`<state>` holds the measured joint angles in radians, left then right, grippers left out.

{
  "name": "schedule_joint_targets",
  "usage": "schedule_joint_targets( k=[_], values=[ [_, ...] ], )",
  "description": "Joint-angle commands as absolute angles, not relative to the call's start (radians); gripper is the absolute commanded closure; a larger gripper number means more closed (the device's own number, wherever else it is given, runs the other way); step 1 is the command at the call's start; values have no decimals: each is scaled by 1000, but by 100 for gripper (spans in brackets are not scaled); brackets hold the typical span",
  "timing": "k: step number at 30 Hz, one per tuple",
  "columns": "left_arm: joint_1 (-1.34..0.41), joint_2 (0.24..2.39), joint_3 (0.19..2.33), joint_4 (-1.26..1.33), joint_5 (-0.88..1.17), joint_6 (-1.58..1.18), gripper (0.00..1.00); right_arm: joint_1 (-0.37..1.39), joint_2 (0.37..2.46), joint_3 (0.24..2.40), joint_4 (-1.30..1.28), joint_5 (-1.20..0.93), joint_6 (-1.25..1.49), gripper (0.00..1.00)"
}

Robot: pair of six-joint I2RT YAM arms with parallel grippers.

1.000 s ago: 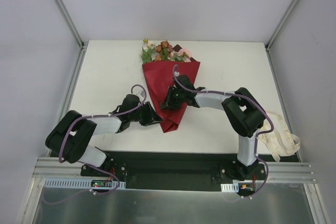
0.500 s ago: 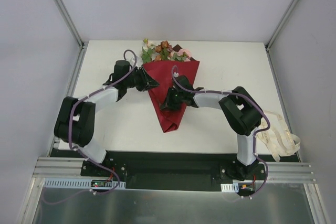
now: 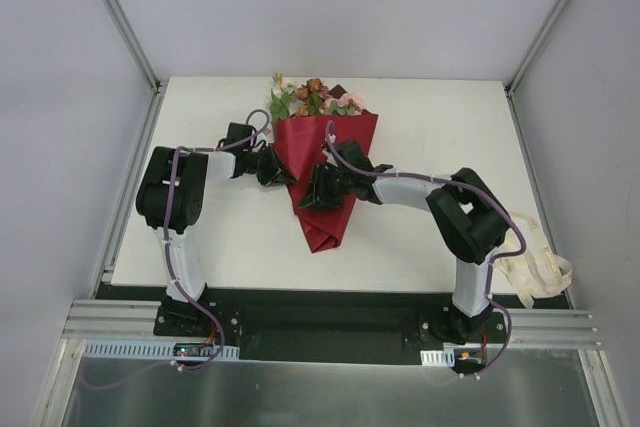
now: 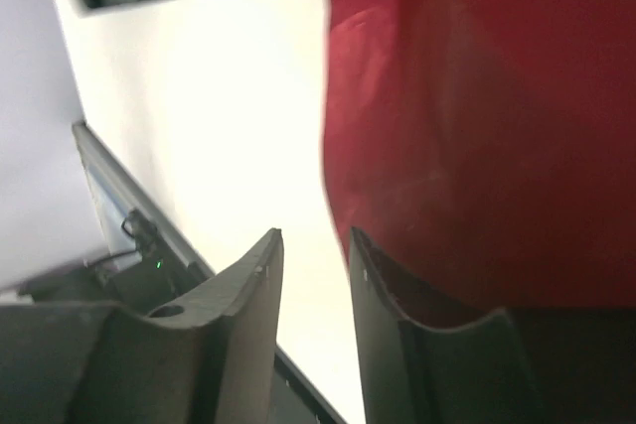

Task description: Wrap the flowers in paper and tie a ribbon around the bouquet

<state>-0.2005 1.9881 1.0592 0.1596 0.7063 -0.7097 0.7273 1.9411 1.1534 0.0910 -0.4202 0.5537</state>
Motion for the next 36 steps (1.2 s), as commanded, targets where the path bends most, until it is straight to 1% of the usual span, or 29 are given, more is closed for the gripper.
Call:
schedule_joint_targets(
  k=[1, 2, 5, 7, 11, 17, 19, 20, 21, 24, 25, 27, 29, 30, 31, 33, 34, 36],
  values=[
    [-190, 2009, 1118, 92, 749, -608, 100, 701, 1803, 1135, 103, -541, 448, 61],
    [-190, 2013, 1118, 92, 746, -606, 100, 698, 1795, 1135, 98, -561, 440, 59],
    [-189, 2023, 1121, 92, 749, -609, 100, 689, 1821, 1153, 66, -566, 422, 60],
    [-189, 2019, 1124, 91, 747, -609, 100, 696, 1850, 1170, 55, -555, 422, 63],
    [-189, 2002, 1137, 84, 753, -609, 100, 716, 1908, 1170, 66, -505, 408, 75],
    [-195, 1927, 1126, 60, 742, -607, 98, 718, 1985, 1172, 72, -469, 374, 80],
    [-204, 1875, 1108, 58, 742, -621, 89, 716, 2002, 1170, 74, -465, 371, 80],
    [-218, 1853, 1091, 58, 741, -629, 82, 716, 2006, 1173, 74, -466, 370, 80],
    [-225, 1806, 1079, 60, 738, -655, 69, 718, 2011, 1173, 74, -468, 367, 80],
    [-271, 1718, 1031, 90, 724, -692, 58, 718, 2017, 1170, 72, -468, 365, 81],
    [-279, 1703, 1022, 94, 715, -704, 58, 718, 2017, 1169, 74, -466, 365, 81],
    [-304, 1692, 993, 142, 712, -751, 60, 718, 2014, 1167, 77, -468, 368, 81],
    [-311, 1709, 970, 153, 683, -770, 71, 716, 2003, 1166, 80, -469, 371, 81],
    [-314, 1739, 963, 153, 672, -782, 75, 716, 1997, 1163, 80, -469, 376, 81],
    [-314, 1759, 957, 153, 667, -788, 86, 718, 1991, 1163, 80, -471, 377, 81],
    [-314, 1822, 940, 163, 655, -795, 92, 718, 1962, 1157, 78, -479, 383, 81],
    [-314, 1845, 936, 170, 653, -793, 97, 716, 1951, 1149, 80, -482, 385, 81],
    [-314, 1906, 942, 172, 658, -778, 100, 716, 1912, 1137, 80, -488, 391, 81]
  ],
)
